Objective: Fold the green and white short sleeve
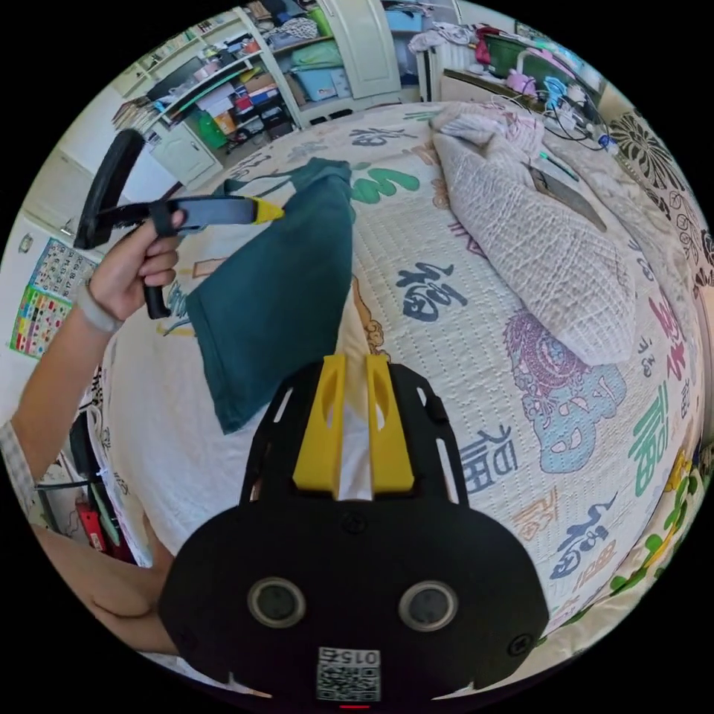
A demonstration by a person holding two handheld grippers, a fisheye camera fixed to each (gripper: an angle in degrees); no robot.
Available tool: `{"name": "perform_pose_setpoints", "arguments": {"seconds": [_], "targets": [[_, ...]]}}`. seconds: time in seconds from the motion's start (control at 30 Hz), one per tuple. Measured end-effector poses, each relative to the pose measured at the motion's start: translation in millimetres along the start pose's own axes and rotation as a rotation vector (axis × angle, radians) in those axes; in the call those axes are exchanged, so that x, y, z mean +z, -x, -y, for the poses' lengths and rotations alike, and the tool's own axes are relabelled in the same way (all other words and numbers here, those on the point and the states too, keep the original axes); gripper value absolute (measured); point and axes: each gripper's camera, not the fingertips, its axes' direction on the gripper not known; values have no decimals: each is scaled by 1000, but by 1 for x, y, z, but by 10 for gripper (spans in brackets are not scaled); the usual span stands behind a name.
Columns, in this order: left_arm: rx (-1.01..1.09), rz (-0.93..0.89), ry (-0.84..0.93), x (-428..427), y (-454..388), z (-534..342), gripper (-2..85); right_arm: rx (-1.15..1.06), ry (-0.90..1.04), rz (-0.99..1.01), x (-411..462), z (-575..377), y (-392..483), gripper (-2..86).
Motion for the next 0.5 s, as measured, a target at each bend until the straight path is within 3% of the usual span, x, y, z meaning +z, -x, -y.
{"name": "perform_pose_setpoints", "arguments": {"seconds": [0.1, 0.3, 0.5], "targets": [[21, 136, 85, 30, -16, 28, 48, -15, -36, -20, 9, 1, 4, 5], [-26, 88, 88, 14, -18, 40, 53, 50, -65, 85, 25, 10, 1, -9], [149, 230, -75, -38, -66, 55, 105, 35, -77, 92, 46, 19, 18, -9]]}}
